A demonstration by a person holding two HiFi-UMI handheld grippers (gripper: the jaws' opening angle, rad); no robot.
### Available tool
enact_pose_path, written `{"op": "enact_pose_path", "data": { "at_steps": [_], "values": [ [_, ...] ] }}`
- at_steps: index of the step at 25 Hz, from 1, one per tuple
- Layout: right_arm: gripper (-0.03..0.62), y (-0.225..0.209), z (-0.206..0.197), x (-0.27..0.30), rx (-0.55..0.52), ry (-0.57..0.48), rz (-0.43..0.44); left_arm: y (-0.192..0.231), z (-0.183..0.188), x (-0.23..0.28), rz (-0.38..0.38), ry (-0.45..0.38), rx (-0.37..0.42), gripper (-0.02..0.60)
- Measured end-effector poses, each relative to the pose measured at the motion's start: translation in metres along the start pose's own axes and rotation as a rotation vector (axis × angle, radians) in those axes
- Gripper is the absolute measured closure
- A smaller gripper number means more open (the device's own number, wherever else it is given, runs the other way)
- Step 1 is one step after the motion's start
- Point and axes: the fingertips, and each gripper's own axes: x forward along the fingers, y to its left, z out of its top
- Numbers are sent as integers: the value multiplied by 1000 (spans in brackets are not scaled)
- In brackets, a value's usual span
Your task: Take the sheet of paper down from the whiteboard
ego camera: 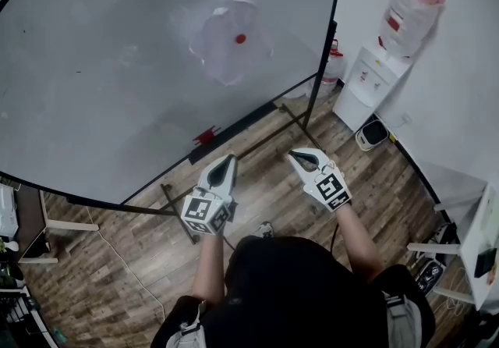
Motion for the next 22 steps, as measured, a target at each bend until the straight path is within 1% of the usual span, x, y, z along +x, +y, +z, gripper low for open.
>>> {"op": "enact_pose_path", "data": {
  "at_steps": [10,22],
  "values": [
    [589,-2,9,43,-6,0,-10,47,2,5,-9,-6,-18,572],
    [589,16,8,72,-9,26,0,79,-5,-9,-7,4,-54,571]
  ]
}}
